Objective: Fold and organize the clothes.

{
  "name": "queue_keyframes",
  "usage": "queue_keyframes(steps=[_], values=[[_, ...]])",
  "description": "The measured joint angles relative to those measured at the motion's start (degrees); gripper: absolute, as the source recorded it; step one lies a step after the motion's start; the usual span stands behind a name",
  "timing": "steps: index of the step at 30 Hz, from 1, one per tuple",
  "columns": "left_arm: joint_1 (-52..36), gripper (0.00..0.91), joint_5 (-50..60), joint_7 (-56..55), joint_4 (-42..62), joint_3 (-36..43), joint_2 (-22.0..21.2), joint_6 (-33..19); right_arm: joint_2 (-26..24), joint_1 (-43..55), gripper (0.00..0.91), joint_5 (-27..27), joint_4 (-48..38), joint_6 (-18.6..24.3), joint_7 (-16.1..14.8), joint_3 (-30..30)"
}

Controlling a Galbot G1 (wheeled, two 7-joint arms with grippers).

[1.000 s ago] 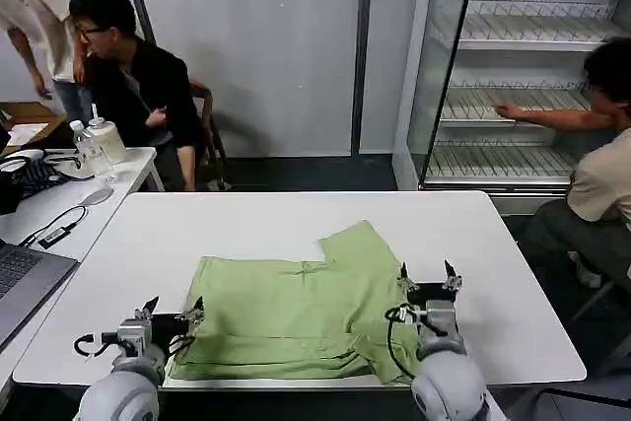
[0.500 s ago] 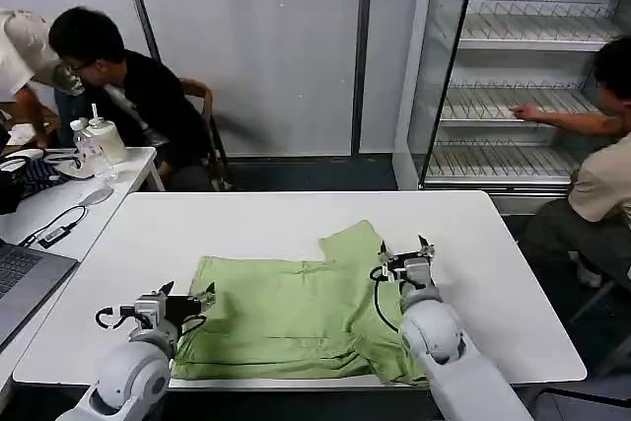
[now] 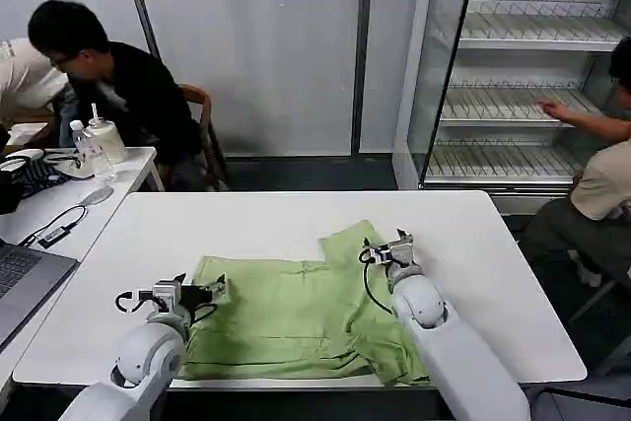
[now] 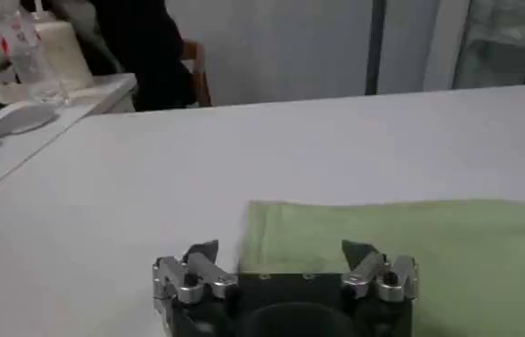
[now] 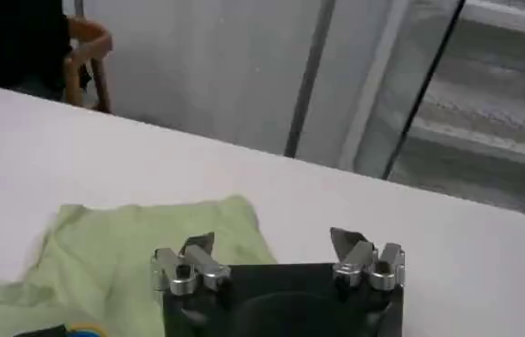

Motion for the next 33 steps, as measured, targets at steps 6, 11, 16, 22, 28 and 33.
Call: queue_keyframes(steps=[6,11,16,22,28,33], values=[[-2.0,0.907,0.0,0.2,1.9,1.0,-0.3,-0.5,0.8,1.9,0.907,0.7,-3.7,1.0,-1.9,-0.4],[-3.0,0.907,0.2,0.3,3.6,1.8,-0.8,-0.9,1.7,2.3,0.907,2.2,-6.4,1.3,-2.9,-0.2],[-3.4,0.040,0.3,0.7,5.1,2.3,-1.3,-1.4,2.4,2.4,0.242,4.0,-8.7,1.8,-3.7,0.4],[-3.5,0.020,0.4,1.1,6.3,3.0,-1.7,-2.2,2.6,2.1,0.000,5.4,-10.0,2.3,-4.5,0.5],[-4.1,0.020,0.4,1.2,7.0,3.6,-1.7,-2.4,2.7,2.1,0.000,5.9,-10.5,2.5,-4.8,0.6],[-4.5,0.020,0.4,1.2,7.5,3.8,-1.6,-2.5,2.8,1.8,0.000,6.0,-10.8,2.7,-5.0,0.6]])
